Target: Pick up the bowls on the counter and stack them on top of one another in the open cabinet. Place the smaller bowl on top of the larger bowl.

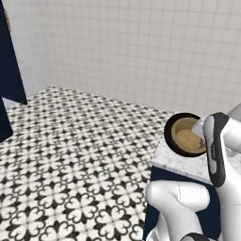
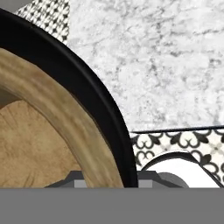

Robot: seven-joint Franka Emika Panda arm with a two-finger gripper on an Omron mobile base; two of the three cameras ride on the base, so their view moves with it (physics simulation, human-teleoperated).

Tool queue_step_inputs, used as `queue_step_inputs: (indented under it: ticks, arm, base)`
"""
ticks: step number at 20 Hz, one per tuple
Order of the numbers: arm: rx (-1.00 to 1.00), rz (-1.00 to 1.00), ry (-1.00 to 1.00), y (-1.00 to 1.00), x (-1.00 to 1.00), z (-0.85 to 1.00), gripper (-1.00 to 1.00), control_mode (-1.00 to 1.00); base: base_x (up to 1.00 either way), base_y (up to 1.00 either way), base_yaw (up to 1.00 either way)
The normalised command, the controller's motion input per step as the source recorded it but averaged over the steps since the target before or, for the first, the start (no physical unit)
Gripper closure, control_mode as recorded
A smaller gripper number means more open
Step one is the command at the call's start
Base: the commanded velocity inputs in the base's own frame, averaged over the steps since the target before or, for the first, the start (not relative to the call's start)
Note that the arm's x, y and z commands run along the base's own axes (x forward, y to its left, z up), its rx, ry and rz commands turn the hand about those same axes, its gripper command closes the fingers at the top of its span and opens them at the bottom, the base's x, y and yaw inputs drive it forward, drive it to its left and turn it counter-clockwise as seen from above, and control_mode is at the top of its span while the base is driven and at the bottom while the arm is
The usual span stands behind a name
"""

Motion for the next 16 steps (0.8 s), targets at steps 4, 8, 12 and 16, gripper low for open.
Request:
queue_step_inputs:
  ticks: [4, 8, 12, 16]
  arm:
    - [0.0, 0.0, 0.0, 0.0, 0.0, 0.0, 1.0, 1.0]
    - [0.0, 0.0, 0.0, 0.0, 0.0, 0.0, 1.0, 1.0]
    - [0.0, 0.0, 0.0, 0.0, 0.0, 0.0, 1.0, 1.0]
    - [0.0, 0.0, 0.0, 0.0, 0.0, 0.0, 1.0, 1.0]
  base:
    - [-0.04, 0.28, 0.9]
    - [0.16, 0.39, 0.78]
    - [0.96, 0.52, 0.51]
    - [1.0, 0.36, 0.26]
